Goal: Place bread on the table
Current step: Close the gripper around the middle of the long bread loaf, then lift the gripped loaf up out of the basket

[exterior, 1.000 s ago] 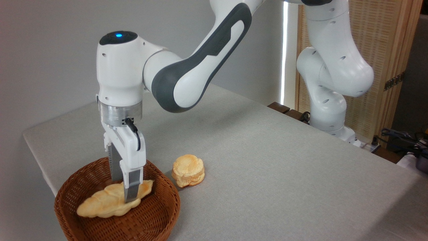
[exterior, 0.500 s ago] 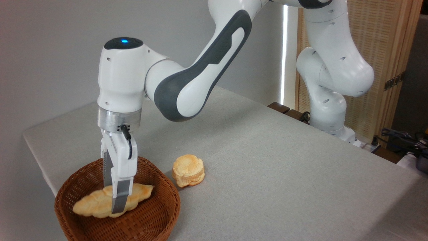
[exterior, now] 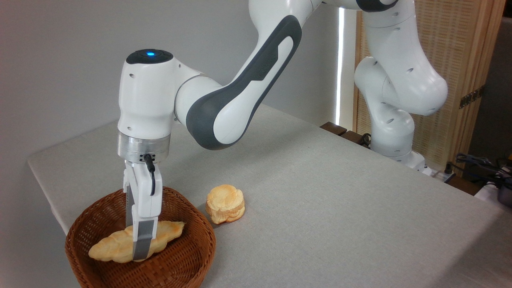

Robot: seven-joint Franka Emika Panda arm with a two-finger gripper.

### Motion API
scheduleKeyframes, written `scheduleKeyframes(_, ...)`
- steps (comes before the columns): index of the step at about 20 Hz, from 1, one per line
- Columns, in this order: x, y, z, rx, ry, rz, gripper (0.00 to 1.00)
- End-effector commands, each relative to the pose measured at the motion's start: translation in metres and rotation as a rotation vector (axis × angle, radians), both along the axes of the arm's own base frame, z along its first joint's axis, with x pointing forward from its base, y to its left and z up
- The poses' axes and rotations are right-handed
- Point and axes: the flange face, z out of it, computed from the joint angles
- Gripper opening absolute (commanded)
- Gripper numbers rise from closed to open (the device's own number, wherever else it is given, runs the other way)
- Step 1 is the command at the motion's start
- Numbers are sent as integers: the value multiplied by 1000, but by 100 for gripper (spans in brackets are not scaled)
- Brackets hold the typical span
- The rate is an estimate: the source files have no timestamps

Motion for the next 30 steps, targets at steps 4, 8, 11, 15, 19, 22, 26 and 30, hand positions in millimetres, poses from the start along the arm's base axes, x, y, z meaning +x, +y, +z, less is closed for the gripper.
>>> scheduleKeyframes(4,4,1,2,-7,-12,-10,51)
scheduleKeyframes(8,4,3,3,-6,-14,-9,55)
scheduleKeyframes(11,4,4,3,-6,-13,-8,55)
scheduleKeyframes(15,4,6,7,-6,-18,-5,56)
scheduleKeyframes(19,0,6,26,-61,-19,71,63)
scheduleKeyframes(22,-6,8,49,-97,-23,156,63)
scheduleKeyframes(26,-15,25,80,-136,-29,232,62)
scheduleKeyframes(30,-35,32,107,-160,42,243,62)
